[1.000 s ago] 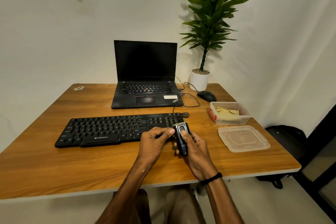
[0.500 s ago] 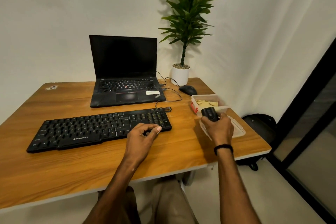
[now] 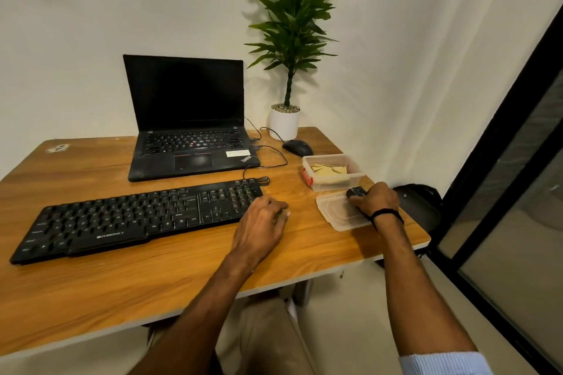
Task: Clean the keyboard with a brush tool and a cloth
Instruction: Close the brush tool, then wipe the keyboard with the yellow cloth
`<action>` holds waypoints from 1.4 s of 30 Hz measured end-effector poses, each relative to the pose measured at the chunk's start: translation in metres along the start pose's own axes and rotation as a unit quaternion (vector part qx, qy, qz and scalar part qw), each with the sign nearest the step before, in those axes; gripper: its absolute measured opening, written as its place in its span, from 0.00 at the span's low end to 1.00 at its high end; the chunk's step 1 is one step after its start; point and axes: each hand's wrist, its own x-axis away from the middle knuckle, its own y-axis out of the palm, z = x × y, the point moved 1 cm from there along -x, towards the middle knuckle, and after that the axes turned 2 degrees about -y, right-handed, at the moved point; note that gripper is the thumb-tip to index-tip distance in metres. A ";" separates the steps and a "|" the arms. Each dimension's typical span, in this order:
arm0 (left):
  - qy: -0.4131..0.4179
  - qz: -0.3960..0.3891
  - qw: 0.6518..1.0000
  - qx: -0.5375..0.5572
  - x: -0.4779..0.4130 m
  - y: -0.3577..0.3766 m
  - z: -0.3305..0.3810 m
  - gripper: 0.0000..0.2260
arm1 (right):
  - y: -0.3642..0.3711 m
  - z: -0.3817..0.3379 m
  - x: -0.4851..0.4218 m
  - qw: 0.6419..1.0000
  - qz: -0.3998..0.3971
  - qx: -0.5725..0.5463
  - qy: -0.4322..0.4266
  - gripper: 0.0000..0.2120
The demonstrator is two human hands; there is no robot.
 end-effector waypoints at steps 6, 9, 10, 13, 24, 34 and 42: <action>0.054 -0.019 0.998 -0.033 -0.020 0.022 0.009 0.13 | -0.023 -0.014 -0.018 0.998 0.060 -0.020 -0.010 0.20; 0.079 -0.013 0.996 -0.043 -0.035 0.033 0.014 0.16 | -0.038 -0.041 -0.036 0.994 0.075 -0.049 -0.066 0.13; 0.083 -0.014 0.995 -0.047 -0.041 0.036 0.015 0.18 | -0.038 -0.051 -0.042 0.993 0.060 -0.053 -0.088 0.12; 0.086 -0.020 0.994 -0.057 -0.061 0.047 0.019 0.26 | -0.020 -0.077 -0.065 0.989 -0.012 -0.025 -0.143 0.12; 0.112 -0.059 0.986 -0.106 -0.079 0.071 0.008 0.30 | 0.043 -0.087 -0.115 0.945 -0.089 0.262 -0.177 0.20; 0.112 -0.058 0.988 -0.094 -0.075 0.069 0.009 0.27 | 0.026 -0.081 -0.107 0.937 -0.082 0.274 -0.203 0.15; 0.020 0.067 0.990 0.120 -0.062 0.043 0.021 0.19 | -0.019 -0.103 -0.047 0.933 0.044 -0.103 -0.343 0.06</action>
